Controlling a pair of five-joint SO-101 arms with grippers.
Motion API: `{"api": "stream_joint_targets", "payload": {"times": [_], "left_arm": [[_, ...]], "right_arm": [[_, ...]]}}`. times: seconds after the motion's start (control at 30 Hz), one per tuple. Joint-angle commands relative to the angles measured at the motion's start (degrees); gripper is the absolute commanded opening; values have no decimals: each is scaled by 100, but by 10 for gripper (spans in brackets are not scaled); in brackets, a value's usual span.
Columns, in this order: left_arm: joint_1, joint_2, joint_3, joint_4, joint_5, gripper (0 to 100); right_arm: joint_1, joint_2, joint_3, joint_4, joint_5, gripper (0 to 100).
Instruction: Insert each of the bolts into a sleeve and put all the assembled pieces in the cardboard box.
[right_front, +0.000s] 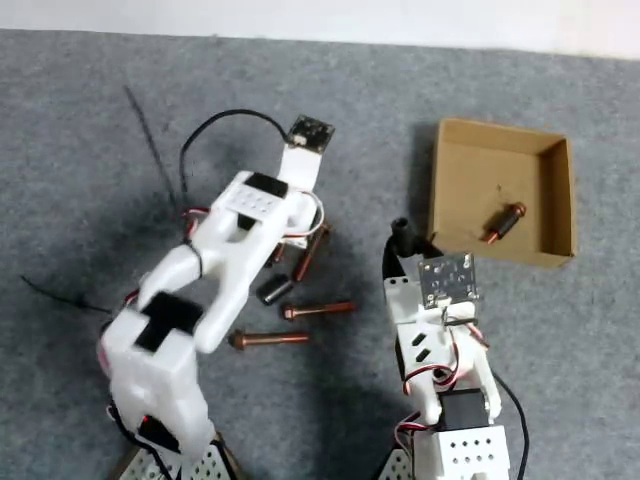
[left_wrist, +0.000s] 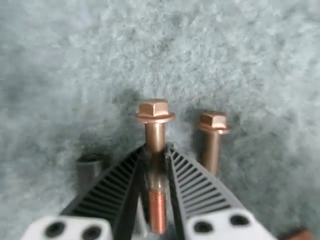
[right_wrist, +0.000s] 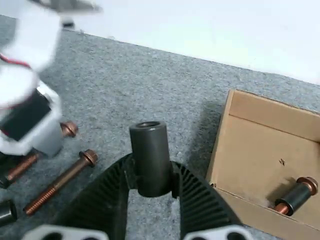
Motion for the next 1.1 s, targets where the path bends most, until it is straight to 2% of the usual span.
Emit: {"api": "stream_joint_targets", "payload": {"times": [0.0, 0.2, 0.53, 0.83, 0.93, 1.07], "left_arm": [[-4, -1684, 637, -18, -62, 5], [277, -3776, 1991, -88, -79, 5], [356, -7336, 4585, -1125, -79, 5], [356, -10141, 5719, -1204, -79, 7], [338, -10844, 6105, -1565, -79, 7], [356, -11732, 6774, -2233, -79, 6]], "right_arm": [[48, -127, 585, -48, 62, 4], [40, -127, 585, -48, 62, 4], [40, -127, 593, -48, 62, 4], [22, -127, 576, -57, 44, 4], [-242, -127, 567, -57, 35, 4], [-945, -127, 549, -84, 35, 4]]}}
